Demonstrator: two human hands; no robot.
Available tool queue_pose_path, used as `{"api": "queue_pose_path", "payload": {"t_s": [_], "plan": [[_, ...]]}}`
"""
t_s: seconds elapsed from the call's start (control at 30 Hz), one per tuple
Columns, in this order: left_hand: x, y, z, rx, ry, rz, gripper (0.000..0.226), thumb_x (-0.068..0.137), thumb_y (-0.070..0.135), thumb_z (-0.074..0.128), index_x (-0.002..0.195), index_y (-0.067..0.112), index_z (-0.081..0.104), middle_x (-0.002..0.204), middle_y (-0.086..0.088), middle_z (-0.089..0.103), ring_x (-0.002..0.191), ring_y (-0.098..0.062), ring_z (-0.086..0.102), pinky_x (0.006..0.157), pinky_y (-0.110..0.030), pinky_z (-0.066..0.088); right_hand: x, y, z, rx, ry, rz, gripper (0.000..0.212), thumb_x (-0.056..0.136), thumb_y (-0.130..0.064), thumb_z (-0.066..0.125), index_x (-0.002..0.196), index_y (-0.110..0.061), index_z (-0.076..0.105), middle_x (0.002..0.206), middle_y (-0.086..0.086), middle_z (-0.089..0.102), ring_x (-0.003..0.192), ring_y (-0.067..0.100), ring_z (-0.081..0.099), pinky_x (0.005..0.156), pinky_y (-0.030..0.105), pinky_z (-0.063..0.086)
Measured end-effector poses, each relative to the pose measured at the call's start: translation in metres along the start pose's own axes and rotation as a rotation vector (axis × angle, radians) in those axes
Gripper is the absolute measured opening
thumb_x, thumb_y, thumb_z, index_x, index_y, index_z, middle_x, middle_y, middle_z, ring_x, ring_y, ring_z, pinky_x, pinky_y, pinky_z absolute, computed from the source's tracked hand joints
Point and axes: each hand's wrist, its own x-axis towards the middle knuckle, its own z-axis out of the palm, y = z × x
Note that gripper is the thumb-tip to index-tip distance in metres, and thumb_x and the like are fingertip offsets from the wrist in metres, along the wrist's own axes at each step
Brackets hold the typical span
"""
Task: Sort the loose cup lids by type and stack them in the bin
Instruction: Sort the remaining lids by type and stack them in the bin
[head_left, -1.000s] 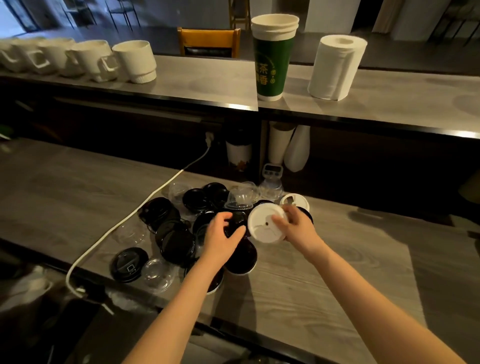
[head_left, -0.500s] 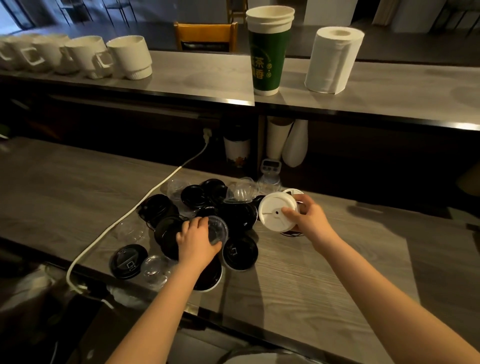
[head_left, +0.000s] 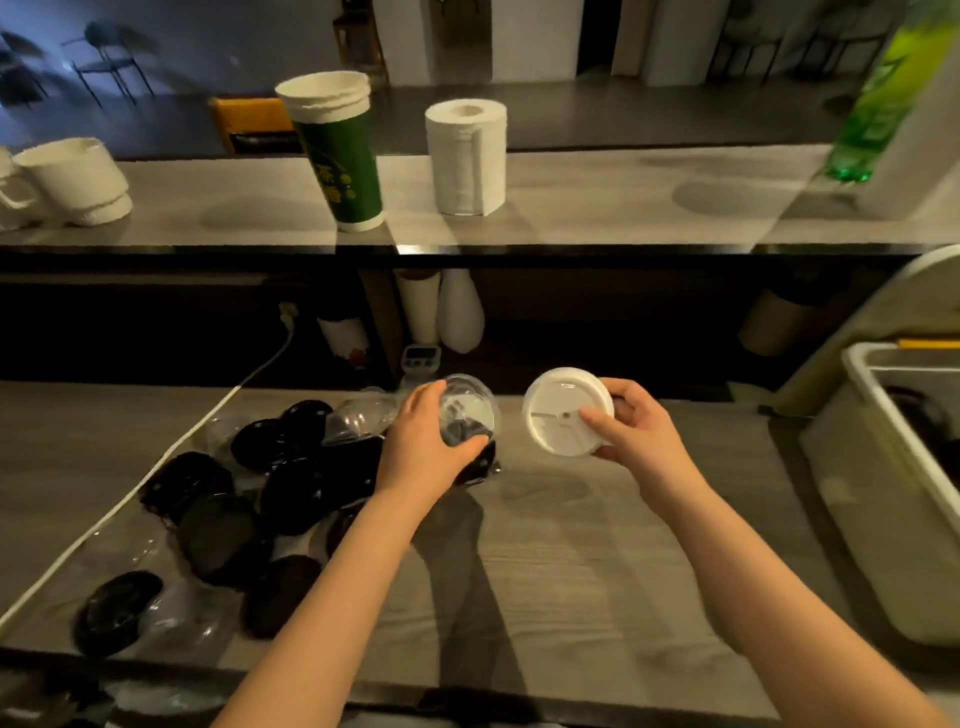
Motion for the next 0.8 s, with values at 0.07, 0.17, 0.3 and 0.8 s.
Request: {"api": "queue_pose_path", "payload": {"t_s": [0.07, 0.17, 0.3, 0.8], "plan": [[-0.001, 0.032, 0.022, -0.029, -0.045, 0.042, 0.077, 0.074, 0.038, 0.076, 0.138, 0.019, 0.039, 0.138, -0.001, 0.046, 0.124, -0.02, 0.045, 0.098, -0.03, 0.039, -0.006, -0.008, -0.039, 0.011, 0.06, -0.004, 0.027, 0.087, -0.015, 0.065, 0.111, -0.021, 0.056, 0.105, 0.004, 0.069, 0.094, 0.017, 0.068, 0.07, 0.03, 0.057], [-0.005, 0.082, 0.054, -0.058, -0.111, 0.119, 0.079, 0.072, 0.042, 0.077, 0.138, 0.017, 0.041, 0.134, 0.0, 0.049, 0.106, -0.013, 0.054, 0.088, -0.024, 0.041, -0.017, -0.019, -0.097, -0.012, 0.153, -0.031, 0.028, 0.087, -0.016, 0.066, 0.112, -0.023, 0.056, 0.107, 0.003, 0.068, 0.097, 0.018, 0.067, 0.069, 0.028, 0.056], [-0.01, 0.147, 0.095, -0.099, -0.176, 0.233, 0.078, 0.072, 0.04, 0.078, 0.137, 0.017, 0.042, 0.131, 0.001, 0.049, 0.092, -0.007, 0.051, 0.082, -0.02, 0.042, -0.032, -0.027, -0.17, -0.011, 0.276, -0.044, 0.033, 0.087, -0.015, 0.065, 0.118, -0.018, 0.055, 0.109, 0.007, 0.067, 0.1, 0.021, 0.065, 0.074, 0.035, 0.056], [-0.037, 0.28, 0.209, -0.081, -0.201, 0.293, 0.073, 0.074, 0.039, 0.075, 0.132, 0.022, 0.035, 0.123, 0.008, 0.042, 0.101, -0.009, 0.051, 0.074, -0.023, 0.041, -0.024, 0.004, -0.397, -0.369, 0.218, 0.174, 0.03, 0.079, -0.004, 0.072, 0.092, -0.027, 0.059, 0.093, 0.011, 0.062, 0.082, 0.024, 0.059, 0.069, 0.039, 0.052]]}}
